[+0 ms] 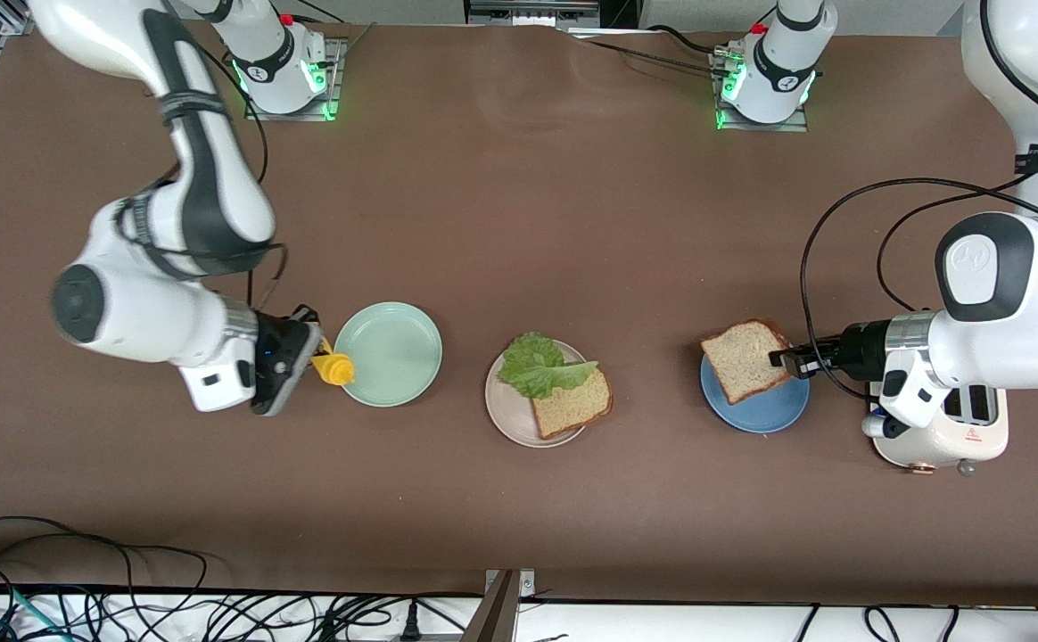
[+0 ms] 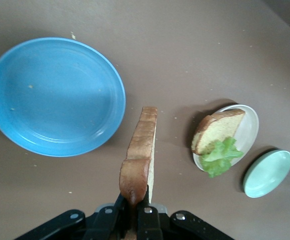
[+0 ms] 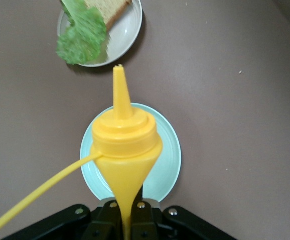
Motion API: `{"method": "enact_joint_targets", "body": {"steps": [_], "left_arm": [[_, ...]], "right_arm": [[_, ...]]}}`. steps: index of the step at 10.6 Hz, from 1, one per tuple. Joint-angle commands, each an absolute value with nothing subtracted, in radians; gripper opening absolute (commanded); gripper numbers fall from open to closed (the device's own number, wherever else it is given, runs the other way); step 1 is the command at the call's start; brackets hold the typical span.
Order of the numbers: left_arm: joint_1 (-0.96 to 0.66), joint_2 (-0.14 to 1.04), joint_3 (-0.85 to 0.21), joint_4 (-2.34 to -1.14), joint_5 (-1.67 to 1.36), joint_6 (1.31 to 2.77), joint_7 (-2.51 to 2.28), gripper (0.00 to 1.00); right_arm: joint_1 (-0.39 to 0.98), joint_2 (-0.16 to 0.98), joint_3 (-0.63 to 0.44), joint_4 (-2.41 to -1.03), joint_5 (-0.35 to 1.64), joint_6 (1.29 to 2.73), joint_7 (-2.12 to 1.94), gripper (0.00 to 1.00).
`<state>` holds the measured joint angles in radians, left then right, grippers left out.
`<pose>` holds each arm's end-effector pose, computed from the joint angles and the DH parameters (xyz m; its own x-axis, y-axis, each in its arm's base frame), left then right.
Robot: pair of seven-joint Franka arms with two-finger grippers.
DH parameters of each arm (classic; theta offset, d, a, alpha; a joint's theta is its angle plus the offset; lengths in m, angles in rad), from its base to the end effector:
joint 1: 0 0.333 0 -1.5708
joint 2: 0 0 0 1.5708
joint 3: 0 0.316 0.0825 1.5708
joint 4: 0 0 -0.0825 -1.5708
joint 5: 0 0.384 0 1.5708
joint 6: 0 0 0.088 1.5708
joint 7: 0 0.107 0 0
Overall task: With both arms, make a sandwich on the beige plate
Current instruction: 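Set the mustard bottle back on the table and open the right gripper, then carry the held bread slice from the blue plate over the lettuce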
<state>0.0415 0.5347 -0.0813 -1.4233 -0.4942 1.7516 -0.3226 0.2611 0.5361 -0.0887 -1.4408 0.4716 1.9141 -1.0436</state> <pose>0.6855 -0.0599 0.3841 0.8738 0.3204 -0.3658 0.4543 -0.8062 0.3791 0.6835 0.1629 0.3811 0.5085 0.8137 0.2816 0.8562 -0.4432 -0.2655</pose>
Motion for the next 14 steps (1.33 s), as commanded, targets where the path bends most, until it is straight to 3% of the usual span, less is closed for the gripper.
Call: {"method": "enact_joint_targets", "body": {"steps": [1,8,14], "left_arm": [[0.04,0.535,-0.078,-1.411,-0.61,1.732,-0.363,0.0],[-0.046,0.578,-0.08,-1.41,-0.778,1.744,-0.451,0.0],[-0.205,0.649,-0.08,-1.41,-0.952,1.963,-0.252,0.0]], "right_arm": [[0.175,0.479,-0.074,-1.554,0.685,1.911,-1.258,0.0],[-0.035,0.503,-0.075,-1.71,0.938,1.767,-1.984,0.0],[-0.121,0.621,-0.078,-1.782,1.14,1.7,-2.325,0.0]]}}
